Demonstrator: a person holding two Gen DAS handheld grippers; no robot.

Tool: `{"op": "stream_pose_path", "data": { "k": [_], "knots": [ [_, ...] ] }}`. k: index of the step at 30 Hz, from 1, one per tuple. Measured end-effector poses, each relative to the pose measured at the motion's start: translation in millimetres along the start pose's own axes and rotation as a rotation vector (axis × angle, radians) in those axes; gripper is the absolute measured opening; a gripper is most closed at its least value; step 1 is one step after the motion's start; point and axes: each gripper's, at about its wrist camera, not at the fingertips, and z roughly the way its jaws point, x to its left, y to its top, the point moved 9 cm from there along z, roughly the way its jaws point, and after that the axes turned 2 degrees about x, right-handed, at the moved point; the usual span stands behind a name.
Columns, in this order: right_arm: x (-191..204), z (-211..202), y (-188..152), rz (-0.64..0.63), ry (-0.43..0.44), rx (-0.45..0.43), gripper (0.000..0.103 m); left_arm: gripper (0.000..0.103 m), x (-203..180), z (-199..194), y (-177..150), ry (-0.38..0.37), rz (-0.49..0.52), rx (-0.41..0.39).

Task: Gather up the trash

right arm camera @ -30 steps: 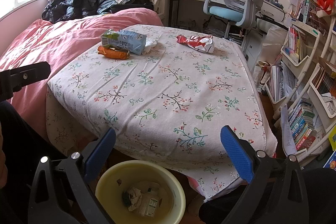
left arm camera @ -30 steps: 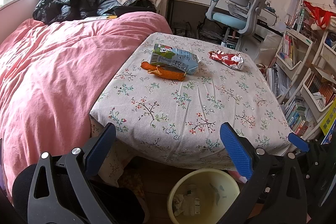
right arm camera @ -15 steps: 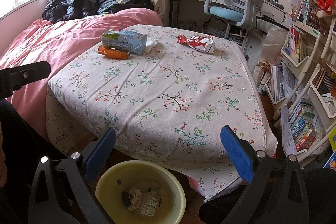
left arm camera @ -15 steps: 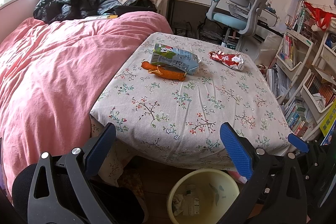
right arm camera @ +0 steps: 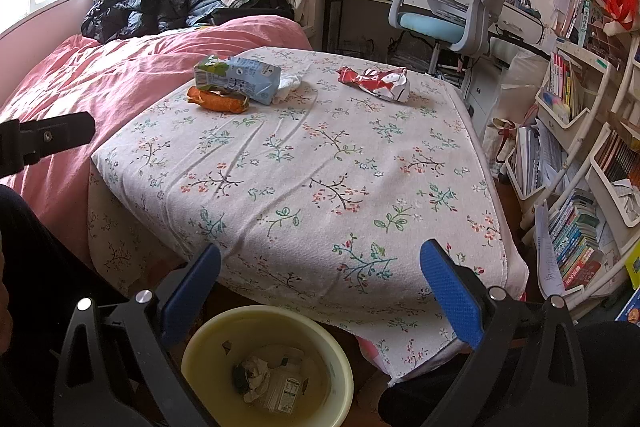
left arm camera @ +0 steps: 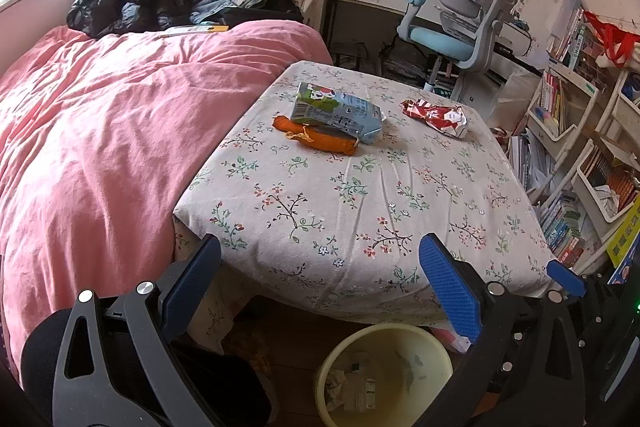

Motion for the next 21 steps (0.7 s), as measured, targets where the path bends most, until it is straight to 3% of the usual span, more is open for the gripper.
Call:
{"op": "stream_pose_path", "data": {
  "k": [8,17,21],
  "knots": [
    [8.3,1.0,12.9,-0.007,0.033,-0.016,0.096,0.096,13.6,-7.3,8.1,-0.001,-0.047,-0.020],
    [43.5,23.1,60.8,-0.057,0.184,-0.043,0.096,0.096,75.7,-21.7,24.0,-0.006,-0.372,-0.090],
    [65.8,50.8,77.0,-0.089,0.250,-0.025,0.096,0.096,80.0,-21.7,26.4,0.025,-0.397,-0.100]
  ]
}}
